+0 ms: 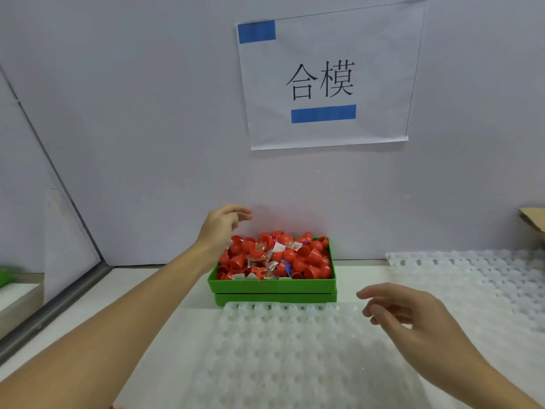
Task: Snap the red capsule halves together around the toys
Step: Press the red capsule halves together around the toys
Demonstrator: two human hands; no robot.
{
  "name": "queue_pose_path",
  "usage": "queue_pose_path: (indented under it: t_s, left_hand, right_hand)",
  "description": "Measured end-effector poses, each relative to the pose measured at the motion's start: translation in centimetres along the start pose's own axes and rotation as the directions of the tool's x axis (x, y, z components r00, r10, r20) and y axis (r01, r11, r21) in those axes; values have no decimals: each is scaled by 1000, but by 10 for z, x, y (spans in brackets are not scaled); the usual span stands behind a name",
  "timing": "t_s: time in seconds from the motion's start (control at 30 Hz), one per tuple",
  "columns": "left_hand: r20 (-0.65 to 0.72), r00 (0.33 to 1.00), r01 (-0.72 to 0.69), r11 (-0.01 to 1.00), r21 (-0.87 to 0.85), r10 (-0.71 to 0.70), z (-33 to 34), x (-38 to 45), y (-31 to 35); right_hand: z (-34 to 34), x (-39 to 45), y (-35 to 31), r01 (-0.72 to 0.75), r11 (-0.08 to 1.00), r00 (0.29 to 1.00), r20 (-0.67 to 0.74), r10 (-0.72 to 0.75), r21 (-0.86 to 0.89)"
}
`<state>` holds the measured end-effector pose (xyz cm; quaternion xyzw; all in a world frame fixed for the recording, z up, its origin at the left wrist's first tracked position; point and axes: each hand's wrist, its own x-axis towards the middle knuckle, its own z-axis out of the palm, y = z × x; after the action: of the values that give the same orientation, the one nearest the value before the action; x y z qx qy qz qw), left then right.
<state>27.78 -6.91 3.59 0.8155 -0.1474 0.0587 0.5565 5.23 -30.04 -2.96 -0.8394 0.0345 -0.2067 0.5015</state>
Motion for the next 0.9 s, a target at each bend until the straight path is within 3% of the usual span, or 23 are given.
queue_pose_path:
  t_s: [0.1, 0.33, 0.63, 0.9]
  left_hand:
    - [48, 998, 30, 999, -26, -29, -16, -32, 7]
    - [427, 902, -139, 899, 415, -57, -30, -146, 18]
    - [413, 909, -139, 889, 437, -61, -8, -236, -8]
    - [463, 886, -208, 865, 457, -31, -13, -251, -21]
  right_hand:
    - [15, -9, -5, 26, 1000, 1000, 17, -26, -11]
    - [22, -38, -16, 37, 999, 997, 62, -36, -10]
    - [34, -110, -24, 269, 926, 929, 325, -177, -265]
    - [41, -132, -13, 332, 869, 907, 376, -187, -368]
